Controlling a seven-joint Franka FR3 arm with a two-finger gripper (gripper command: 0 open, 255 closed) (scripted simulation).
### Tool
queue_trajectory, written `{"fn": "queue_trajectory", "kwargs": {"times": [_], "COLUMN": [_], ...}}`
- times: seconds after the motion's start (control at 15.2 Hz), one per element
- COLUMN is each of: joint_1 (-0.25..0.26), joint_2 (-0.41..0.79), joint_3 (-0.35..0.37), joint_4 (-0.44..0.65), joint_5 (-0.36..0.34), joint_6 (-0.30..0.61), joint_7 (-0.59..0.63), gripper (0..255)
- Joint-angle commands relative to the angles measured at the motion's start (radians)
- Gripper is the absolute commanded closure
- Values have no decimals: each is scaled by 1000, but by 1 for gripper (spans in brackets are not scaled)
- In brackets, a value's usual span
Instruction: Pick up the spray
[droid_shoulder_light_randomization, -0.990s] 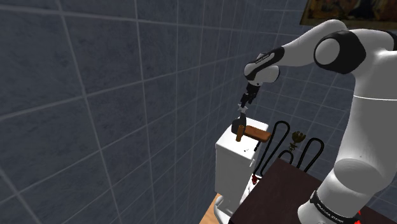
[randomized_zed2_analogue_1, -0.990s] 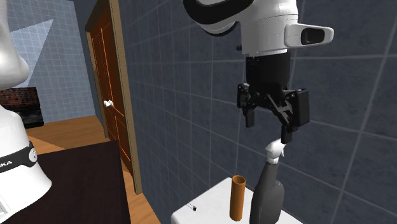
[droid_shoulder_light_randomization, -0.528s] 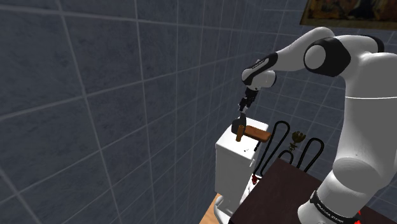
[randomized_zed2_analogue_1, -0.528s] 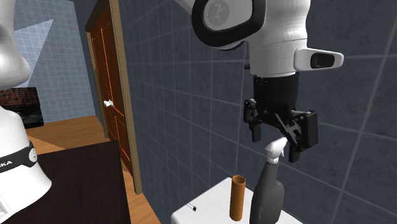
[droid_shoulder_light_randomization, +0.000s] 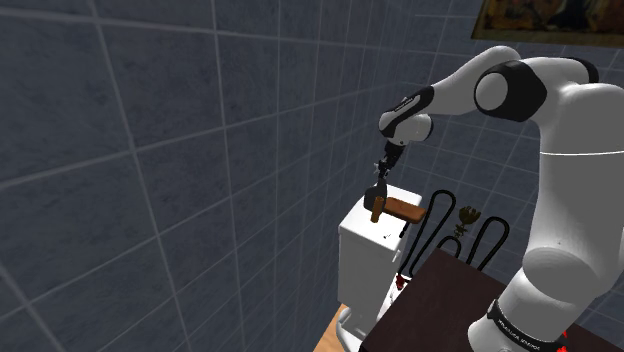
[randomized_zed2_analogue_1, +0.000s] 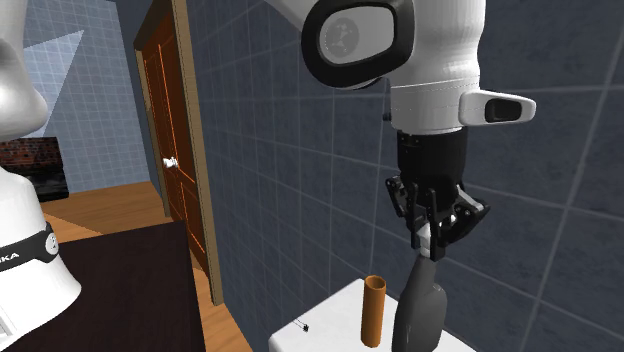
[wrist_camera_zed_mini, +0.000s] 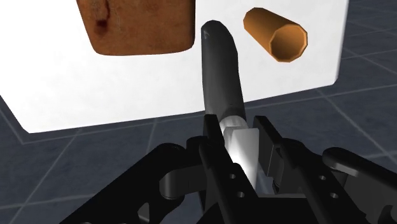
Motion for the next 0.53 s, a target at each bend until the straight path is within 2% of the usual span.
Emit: {"fn": "queue_trajectory", "kwargs": {"times": [0.0, 0.46], "joint_1": [0, 5], "joint_2": [0, -21], "joint_3": [0, -7], "joint_4": [0, 12], "joint_5": [0, -15], "joint_6": [0, -32], "joint_7": [0, 12], "gripper": [255, 255]}}
